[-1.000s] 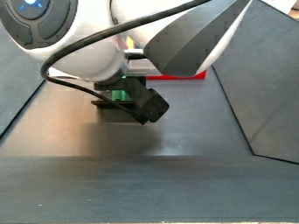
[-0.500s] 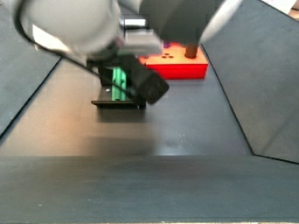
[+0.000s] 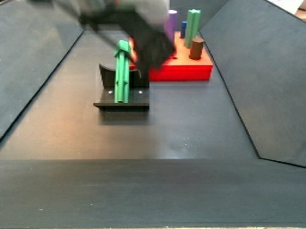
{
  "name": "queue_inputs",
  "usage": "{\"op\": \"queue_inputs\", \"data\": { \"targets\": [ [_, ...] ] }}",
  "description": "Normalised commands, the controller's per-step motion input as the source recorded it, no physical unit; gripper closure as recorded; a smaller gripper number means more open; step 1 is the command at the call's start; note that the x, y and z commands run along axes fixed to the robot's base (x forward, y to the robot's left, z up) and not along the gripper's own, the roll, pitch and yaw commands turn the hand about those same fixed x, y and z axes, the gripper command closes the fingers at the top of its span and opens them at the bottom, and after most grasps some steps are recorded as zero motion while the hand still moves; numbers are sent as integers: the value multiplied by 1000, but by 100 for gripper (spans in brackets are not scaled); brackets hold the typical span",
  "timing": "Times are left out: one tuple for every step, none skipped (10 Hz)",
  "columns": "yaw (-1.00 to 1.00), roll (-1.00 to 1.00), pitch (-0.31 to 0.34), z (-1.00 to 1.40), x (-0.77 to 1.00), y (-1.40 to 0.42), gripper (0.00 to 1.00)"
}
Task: Pick up the 3 prong object. Move up. Rotate the 3 prong object. Place the 3 prong object on the fixture. Regrasp the 3 prong object. Move to above the board. Insert the 3 prong object.
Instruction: Regrasp the 3 prong object.
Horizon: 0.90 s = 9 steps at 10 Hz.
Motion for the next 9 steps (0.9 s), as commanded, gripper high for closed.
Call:
{"op": "queue_inputs", "data": {
  "targets": [
    [30,1000,27,912,-42,-1000,0],
    [30,1000,21,859,-64,-1000,0],
    [30,1000,19,663,-60,-856,0],
    [30,1000,18,428,-44,-663,0],
    [31,1000,17,47,-8,-317,0],
    [31,1000,17,-7,5,-178,0],
    [32,1000,19,15,2,-19,0],
    [32,1000,17,25,-3,-19,0],
    [33,1000,15,18,0,-33,0]
  ]
}}
